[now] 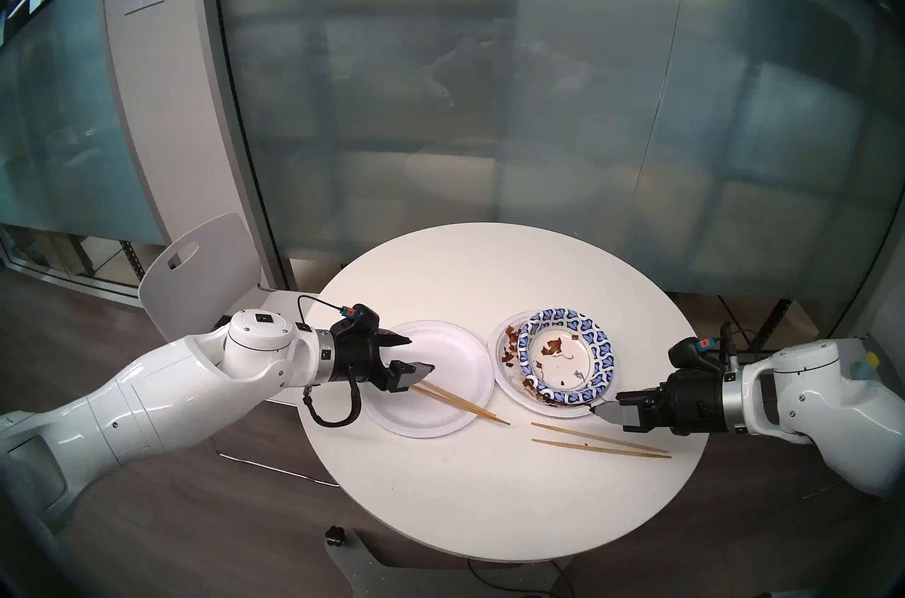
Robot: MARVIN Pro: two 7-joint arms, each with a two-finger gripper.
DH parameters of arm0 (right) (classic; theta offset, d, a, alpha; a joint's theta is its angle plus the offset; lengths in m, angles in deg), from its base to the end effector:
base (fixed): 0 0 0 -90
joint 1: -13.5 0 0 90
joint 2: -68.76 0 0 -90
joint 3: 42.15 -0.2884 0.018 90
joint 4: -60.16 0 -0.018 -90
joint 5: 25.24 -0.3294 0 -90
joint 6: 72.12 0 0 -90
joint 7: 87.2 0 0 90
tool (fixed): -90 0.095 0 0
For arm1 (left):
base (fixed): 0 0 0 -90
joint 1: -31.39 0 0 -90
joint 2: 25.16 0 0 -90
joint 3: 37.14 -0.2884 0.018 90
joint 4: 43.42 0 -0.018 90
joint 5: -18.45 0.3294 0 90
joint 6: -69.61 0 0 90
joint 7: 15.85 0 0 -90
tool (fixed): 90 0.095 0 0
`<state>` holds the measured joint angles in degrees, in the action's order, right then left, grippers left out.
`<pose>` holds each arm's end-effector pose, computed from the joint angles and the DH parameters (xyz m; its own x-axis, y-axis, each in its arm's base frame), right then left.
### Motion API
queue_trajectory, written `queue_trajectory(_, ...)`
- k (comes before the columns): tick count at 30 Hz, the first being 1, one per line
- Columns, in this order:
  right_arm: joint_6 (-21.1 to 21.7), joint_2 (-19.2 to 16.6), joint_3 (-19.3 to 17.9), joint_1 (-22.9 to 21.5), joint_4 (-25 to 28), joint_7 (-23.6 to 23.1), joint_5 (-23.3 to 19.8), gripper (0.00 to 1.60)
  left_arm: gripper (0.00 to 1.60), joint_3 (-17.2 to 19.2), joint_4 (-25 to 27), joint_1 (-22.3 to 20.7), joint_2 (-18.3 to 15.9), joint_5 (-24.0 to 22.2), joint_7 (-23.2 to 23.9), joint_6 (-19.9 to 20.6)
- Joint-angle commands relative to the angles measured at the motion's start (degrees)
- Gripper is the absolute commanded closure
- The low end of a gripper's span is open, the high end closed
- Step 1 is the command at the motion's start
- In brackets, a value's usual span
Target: Stack the plates into one stack
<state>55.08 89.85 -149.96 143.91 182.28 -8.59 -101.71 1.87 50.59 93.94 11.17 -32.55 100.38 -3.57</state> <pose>0.2936 -0.0992 -0.2216 0.7532 0.1364 0.6435 0.4604 -0.8081 -0.3675 0.4130 -0.0041 -0.2874 0.3783 -0.3365 0.8624 -0.8194 -0.5552 0.1428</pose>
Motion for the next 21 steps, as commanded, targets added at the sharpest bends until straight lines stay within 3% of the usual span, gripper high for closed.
queue_trajectory(1, -0.16, -0.19, -0.49, -0.44, 0.55, -0.01, 0.16, 0.0, 0.0, -0.12, -0.95, -6.04, 1.36, 3.68, 6.72, -0.8)
queue_trajectory(8, -0.15, -0.17, -0.53, -0.41, 0.58, -0.01, 0.2, 0.0, 0.0, -2.01, -0.46, -8.0, -1.29, 5.98, 13.98, 0.36)
queue_trajectory(10, -0.15, -0.17, -0.53, -0.41, 0.58, -0.01, 0.21, 0.0, 0.0, -2.67, -1.07, -8.67, -1.45, 7.81, 16.23, -0.89)
queue_trajectory(15, -0.15, -0.16, -0.54, -0.41, 0.58, -0.02, 0.22, 0.0, 0.0, -4.59, -4.25, -10.56, 0.95, 13.71, 19.56, -3.78)
queue_trajectory(21, -0.15, -0.17, -0.51, -0.43, 0.56, -0.03, 0.2, 0.0, 0.0, -5.17, -6.59, -12.19, 3.96, 16.55, 20.28, -5.28)
